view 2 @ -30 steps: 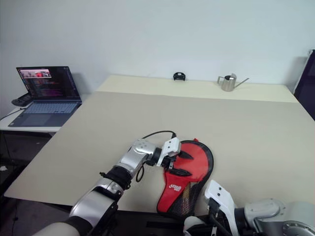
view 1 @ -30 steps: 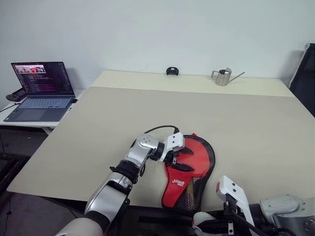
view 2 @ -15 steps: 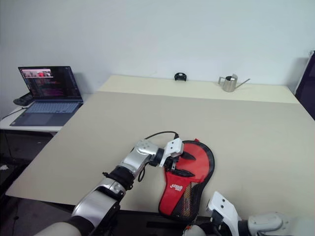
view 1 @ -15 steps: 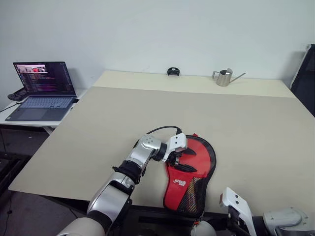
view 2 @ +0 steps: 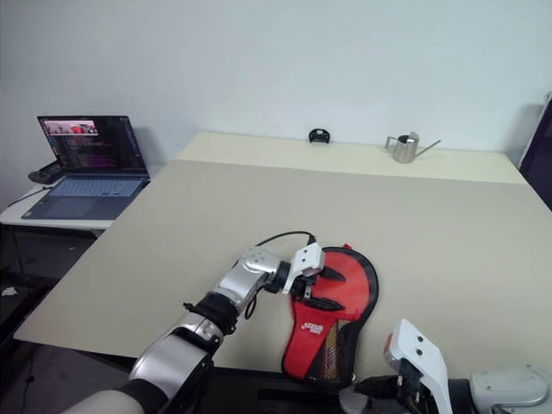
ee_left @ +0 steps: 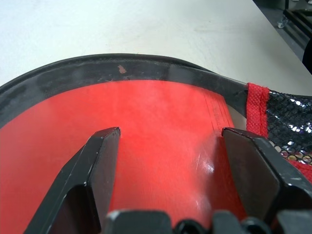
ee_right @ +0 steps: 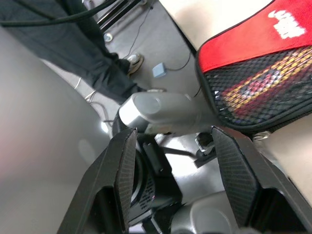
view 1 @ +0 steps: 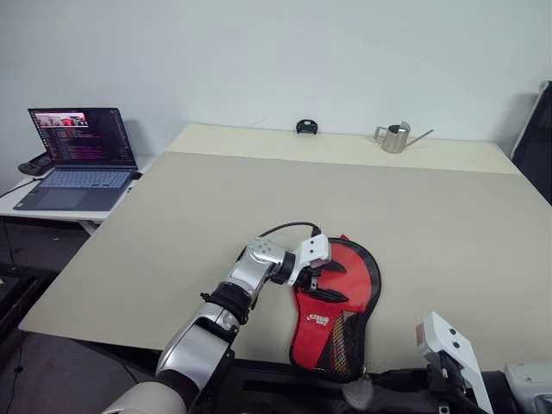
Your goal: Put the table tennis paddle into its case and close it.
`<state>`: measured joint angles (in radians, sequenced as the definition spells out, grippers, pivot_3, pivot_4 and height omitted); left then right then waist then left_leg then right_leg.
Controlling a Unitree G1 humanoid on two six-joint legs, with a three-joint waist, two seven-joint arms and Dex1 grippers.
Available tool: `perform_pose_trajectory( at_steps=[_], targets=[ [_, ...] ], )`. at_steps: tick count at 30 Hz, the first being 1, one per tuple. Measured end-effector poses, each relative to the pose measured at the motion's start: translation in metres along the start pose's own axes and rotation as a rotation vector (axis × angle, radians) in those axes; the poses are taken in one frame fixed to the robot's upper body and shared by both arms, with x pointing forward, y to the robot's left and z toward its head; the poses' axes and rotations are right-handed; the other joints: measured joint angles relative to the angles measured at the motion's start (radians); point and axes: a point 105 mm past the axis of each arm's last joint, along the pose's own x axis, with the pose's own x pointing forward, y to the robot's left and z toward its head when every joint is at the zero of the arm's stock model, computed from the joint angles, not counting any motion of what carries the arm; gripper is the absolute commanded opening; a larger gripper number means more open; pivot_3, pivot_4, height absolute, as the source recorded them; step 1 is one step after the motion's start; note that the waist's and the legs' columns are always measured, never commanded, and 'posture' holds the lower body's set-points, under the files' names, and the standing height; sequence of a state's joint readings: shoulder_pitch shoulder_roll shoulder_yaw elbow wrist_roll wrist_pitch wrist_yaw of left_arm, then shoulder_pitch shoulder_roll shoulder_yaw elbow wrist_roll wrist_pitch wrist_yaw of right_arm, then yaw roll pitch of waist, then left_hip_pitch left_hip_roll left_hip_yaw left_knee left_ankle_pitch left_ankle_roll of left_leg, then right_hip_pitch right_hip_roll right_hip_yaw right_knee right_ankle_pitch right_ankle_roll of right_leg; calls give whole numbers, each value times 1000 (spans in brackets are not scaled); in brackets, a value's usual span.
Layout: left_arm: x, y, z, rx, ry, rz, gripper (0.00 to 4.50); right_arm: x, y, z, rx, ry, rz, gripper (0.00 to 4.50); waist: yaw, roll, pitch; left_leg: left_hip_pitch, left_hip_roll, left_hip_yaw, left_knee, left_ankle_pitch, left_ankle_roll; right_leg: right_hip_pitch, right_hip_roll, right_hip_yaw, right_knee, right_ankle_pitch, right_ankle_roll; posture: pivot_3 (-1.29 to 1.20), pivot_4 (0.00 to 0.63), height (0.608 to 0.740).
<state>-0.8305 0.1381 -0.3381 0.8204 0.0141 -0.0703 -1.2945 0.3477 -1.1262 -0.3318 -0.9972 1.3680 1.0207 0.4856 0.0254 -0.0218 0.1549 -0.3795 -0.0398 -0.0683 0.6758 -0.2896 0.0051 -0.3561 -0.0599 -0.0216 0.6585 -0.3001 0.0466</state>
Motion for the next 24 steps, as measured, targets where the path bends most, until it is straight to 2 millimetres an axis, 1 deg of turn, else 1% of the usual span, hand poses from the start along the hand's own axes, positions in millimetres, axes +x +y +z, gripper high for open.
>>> perform_pose_trajectory(
  at_steps=[2, 4, 8, 10, 12, 15, 17, 19, 20, 22, 24],
  targets=[
    [-1, 1, 1, 7, -2, 5, 3626, -3, -13, 10, -29, -39, -41, 2650, -1, 0, 0, 0, 0, 0, 0, 0, 0, 0, 0, 0, -1, 0, 1, 0, 150, 740],
    [-3, -1, 2, 6, -11, 7, 3626, -9, -35, 24, -59, -100, -115, 2650, -2, 0, 1, 0, 0, 0, 0, 0, 0, 0, 0, 0, -1, 1, 1, 0, 150, 740],
    [-16, -4, 6, -16, -48, 33, 3626, -24, -74, 55, -109, -233, -218, 2650, -8, 1, 6, -3, 0, 1, -1, 0, 0, -5, 0, 2, 0, 1, -1, 0, 150, 740],
    [-31, -6, 8, -28, -54, 52, 3626, -31, -89, 67, -137, -279, -258, 2650, -14, 1, 8, -9, 0, 1, -1, 0, 0, -13, 1, 4, 3, 1, -2, 0, 150, 740],
    [-50, -5, 13, -35, -72, 95, 3626, -34, -101, 72, -155, -308, -287, 2650, -18, 2, 8, -16, 1, 1, 0, 1, -1, -20, 1, 3, 5, 1, -3, 0, 150, 740],
    [-83, -6, 28, -50, -127, 175, 3626, -33, -116, 79, -184, -343, -314, 2650, -24, 3, 9, -20, 1, 2, 0, 3, -5, -24, 0, 4, 5, 1, -3, 0, 150, 740],
    [-108, -9, 31, -78, -149, 253, 3626, -34, -127, 86, -213, -370, -341, 2650, -28, 4, 9, -20, 1, 3, 0, 3, -5, -24, -1, 5, 5, 1, -3, 0, 150, 740],
    [-132, -14, 24, -120, -141, 332, 3626, -36, -137, 90, -231, -394, -365, 2650, -29, 5, 10, -19, 0, 3, 0, 2, -3, -24, -1, 6, 5, 1, -3, 0, 150, 740],
    [-142, -19, 17, -156, -132, 369, 3626, -37, -143, 92, -239, -406, -371, 2650, -30, 5, 10, -18, 0, 3, 0, 1, -2, -23, -1, 6, 5, 1, -3, 0, 150, 740],
    [-153, -28, 4, -217, -120, 416, 3626, -36, -154, 97, -246, -420, -382, 2650, -28, 7, 11, -18, 0, 3, 0, 1, -2, -23, -1, 6, 6, 1, -3, 0, 150, 740],
    [-157, -34, -5, -253, -105, 445, 3626, -35, -162, 103, -263, -433, -389, 2650, -27, 7, 12, -18, 0, 3, 1, 1, -2, -24, -1, 6, 6, 1, -4, 0, 150, 740]
  ],
)
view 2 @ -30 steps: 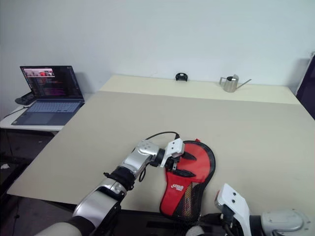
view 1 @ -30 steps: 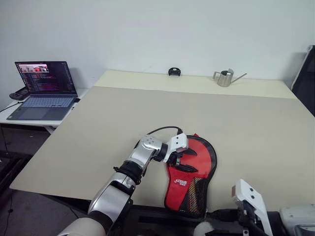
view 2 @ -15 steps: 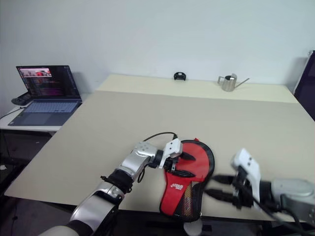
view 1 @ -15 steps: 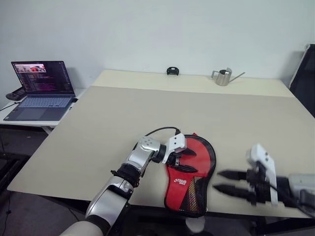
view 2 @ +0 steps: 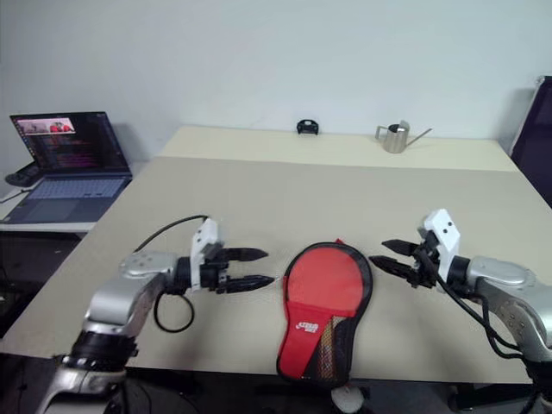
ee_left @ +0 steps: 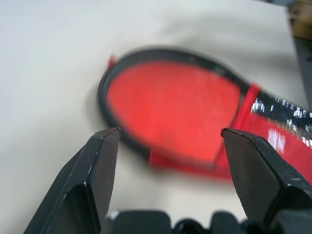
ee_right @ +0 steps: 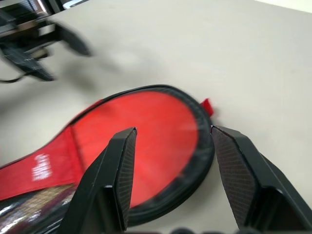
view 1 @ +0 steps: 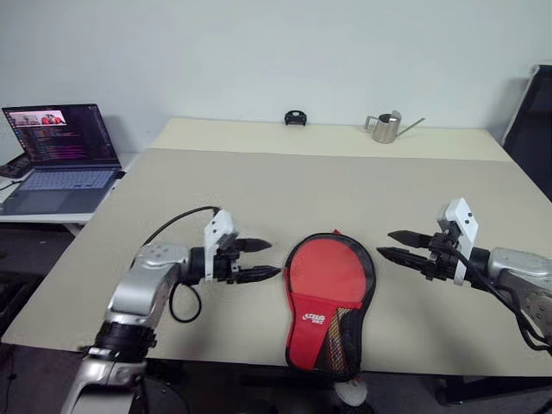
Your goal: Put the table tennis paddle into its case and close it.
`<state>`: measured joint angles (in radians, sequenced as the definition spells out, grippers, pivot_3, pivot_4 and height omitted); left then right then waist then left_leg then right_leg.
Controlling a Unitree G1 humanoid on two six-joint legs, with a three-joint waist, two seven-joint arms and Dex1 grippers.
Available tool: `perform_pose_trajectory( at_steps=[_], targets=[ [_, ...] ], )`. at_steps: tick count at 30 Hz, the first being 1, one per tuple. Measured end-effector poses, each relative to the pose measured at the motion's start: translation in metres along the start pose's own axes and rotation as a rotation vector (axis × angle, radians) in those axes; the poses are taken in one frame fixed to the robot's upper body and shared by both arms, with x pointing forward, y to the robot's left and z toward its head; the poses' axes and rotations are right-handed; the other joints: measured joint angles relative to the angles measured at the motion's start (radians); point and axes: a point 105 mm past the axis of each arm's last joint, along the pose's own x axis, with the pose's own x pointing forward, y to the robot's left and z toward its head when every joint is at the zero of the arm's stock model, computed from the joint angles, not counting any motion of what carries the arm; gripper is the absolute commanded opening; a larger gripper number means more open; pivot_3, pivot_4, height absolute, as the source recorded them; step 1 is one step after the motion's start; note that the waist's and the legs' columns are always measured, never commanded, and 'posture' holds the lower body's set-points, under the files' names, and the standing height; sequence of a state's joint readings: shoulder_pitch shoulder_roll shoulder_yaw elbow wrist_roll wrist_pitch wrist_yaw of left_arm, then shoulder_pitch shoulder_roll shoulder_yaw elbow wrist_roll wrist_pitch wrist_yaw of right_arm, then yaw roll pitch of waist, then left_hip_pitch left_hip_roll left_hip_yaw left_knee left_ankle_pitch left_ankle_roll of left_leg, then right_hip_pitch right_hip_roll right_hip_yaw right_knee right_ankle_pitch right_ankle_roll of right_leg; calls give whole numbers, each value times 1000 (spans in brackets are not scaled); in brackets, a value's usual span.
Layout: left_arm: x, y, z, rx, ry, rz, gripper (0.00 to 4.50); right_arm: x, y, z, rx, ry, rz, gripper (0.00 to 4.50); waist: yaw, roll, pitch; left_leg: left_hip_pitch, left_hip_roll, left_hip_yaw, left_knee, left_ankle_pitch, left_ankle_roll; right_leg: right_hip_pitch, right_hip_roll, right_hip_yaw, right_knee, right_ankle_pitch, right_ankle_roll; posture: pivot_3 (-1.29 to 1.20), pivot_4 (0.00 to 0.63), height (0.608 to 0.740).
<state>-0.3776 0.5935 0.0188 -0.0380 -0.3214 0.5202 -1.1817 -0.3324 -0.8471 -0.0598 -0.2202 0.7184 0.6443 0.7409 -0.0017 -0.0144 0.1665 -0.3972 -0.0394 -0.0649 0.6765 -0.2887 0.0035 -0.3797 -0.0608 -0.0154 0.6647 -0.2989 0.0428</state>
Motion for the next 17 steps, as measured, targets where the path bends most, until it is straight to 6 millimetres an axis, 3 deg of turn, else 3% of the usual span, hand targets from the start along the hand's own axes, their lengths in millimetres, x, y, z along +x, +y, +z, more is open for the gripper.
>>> perform_pose_trajectory(
  at_steps=[5, 9, 12, 17],
  targets=[
    [-23, -4, -9, -42, -19, 127, 3626, 8, -25, 8, -54, -11, -6, 2650, 2, 1, 1, 0, 0, 1, 0, 0, -1, 0, -1, 0, -1, 0, 0, 0, 150, 740],
    [-30, 0, -11, -42, -22, 221, 3626, 6, -61, 4, -50, 3, -79, 2650, 3, 2, 1, 0, 0, 2, 0, 1, -2, 0, -1, 1, 0, 0, -1, 0, 150, 740],
    [-27, 5, -5, -20, -30, 249, 3626, 9, -74, -4, -46, 31, -80, 2650, 3, 2, 1, 0, 0, 2, 0, 1, -3, 0, -1, 1, 0, 1, -1, 0, 150, 740],
    [-28, 14, -5, -17, -37, 282, 3626, 10, -78, -23, -26, 102, -79, 2650, 0, 2, 1, -1, 0, 4, -1, 2, -4, -3, -1, 3, -1, 1, -1, 0, 150, 740]
  ],
)
